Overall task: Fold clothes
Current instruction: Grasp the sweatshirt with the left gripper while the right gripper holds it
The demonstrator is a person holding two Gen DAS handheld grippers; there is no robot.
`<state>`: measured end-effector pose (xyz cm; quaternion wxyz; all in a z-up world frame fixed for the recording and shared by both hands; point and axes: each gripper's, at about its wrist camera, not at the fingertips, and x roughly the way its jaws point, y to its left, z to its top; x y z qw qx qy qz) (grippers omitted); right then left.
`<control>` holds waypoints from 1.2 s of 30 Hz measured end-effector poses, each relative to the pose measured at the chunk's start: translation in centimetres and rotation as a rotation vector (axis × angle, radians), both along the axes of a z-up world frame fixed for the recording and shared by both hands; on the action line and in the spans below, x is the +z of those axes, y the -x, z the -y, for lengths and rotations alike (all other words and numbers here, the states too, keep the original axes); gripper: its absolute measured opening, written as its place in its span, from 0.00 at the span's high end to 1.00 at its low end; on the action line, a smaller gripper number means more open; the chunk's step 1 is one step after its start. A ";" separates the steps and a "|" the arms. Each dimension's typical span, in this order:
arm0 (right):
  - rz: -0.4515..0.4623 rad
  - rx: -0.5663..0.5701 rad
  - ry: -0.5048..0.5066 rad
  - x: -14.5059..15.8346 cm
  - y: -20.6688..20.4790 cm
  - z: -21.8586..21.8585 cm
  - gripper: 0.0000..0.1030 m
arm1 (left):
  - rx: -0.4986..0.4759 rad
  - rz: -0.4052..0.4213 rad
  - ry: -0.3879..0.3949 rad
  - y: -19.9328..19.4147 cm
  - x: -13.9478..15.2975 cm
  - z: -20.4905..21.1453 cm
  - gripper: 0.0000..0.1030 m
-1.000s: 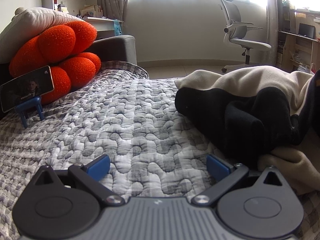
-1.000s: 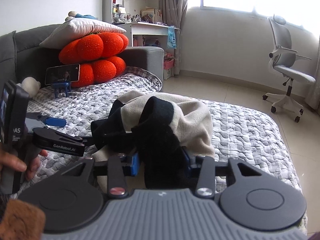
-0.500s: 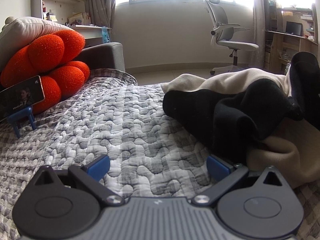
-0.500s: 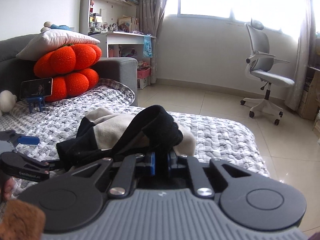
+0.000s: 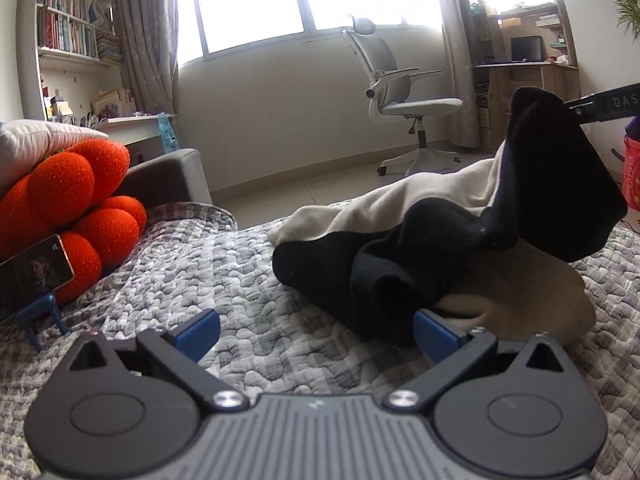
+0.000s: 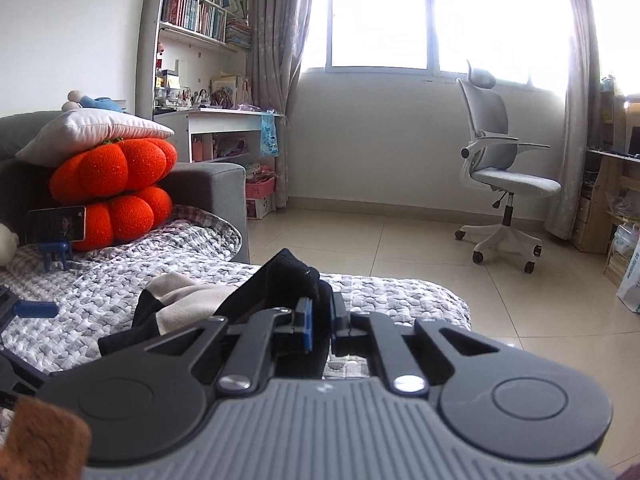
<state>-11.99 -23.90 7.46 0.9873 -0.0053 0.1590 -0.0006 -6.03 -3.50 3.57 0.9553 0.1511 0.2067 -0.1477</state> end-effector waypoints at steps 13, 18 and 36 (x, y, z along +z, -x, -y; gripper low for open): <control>-0.089 0.002 -0.054 -3.0 -1.0 0.8 0.91 | -0.077 0.006 -0.051 -1.9 -0.2 1.6 0.36; -0.131 0.041 -0.040 -4.4 -1.7 -0.4 0.84 | -0.077 -0.049 0.011 -3.3 -0.2 0.9 0.84; -0.169 0.027 -0.074 -5.2 -2.7 1.1 0.78 | 0.023 0.030 0.115 -2.2 3.7 -2.2 0.96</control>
